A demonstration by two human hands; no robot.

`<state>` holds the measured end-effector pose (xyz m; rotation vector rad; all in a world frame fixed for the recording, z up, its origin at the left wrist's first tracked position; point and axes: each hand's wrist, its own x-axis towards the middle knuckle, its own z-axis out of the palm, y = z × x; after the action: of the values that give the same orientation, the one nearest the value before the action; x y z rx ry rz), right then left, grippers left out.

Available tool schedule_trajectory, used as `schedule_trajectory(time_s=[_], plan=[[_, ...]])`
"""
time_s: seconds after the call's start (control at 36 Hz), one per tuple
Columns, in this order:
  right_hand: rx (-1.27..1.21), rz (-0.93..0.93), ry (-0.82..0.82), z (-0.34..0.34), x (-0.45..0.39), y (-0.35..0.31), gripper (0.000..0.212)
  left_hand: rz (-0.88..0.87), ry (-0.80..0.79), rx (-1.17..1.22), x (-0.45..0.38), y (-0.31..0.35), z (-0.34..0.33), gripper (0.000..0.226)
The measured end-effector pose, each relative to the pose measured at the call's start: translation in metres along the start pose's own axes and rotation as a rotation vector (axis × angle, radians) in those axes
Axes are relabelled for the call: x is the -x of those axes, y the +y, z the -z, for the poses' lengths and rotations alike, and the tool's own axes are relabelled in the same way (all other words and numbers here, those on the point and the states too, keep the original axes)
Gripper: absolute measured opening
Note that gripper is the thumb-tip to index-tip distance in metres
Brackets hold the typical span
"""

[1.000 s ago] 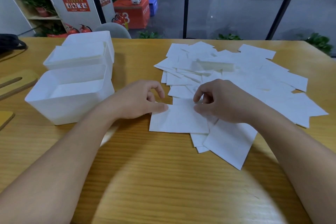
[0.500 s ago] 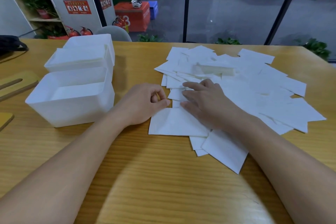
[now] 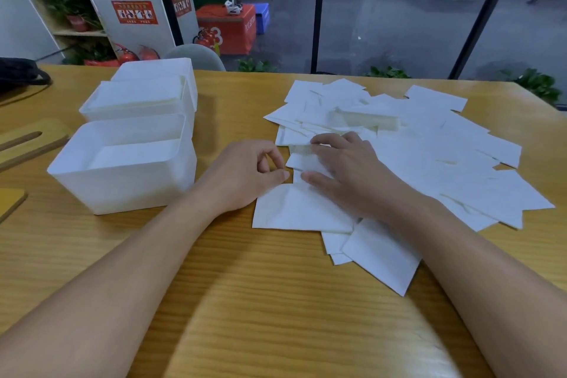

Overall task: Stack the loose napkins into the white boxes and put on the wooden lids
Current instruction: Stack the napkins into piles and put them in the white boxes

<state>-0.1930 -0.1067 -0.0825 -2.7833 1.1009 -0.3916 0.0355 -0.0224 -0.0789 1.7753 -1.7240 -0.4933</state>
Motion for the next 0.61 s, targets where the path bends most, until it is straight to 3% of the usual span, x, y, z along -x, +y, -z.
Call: schedule_trajectory(time_s=[0.11,0.22,0.42,0.5,0.61], plan=[[-0.175,0.037,0.068,0.009,0.01,0.002,0.062,-0.014,0.118,0.045,-0.002,0.0,-0.002,0.037],[-0.437,0.08,0.122,0.02,0.024,-0.002,0.04,-0.06,0.192,0.01,-0.002,-0.001,-0.004,0.063],[-0.634,0.075,0.053,0.035,0.03,-0.007,0.008,-0.164,0.278,-0.008,-0.006,-0.006,-0.004,0.016],[-0.541,-0.019,0.094,0.031,0.03,-0.008,0.03,-0.245,0.287,0.026,-0.004,0.0,0.002,0.004],[-0.432,-0.041,0.244,0.028,0.029,-0.011,0.048,-0.303,0.168,-0.045,0.001,0.009,0.002,0.014]])
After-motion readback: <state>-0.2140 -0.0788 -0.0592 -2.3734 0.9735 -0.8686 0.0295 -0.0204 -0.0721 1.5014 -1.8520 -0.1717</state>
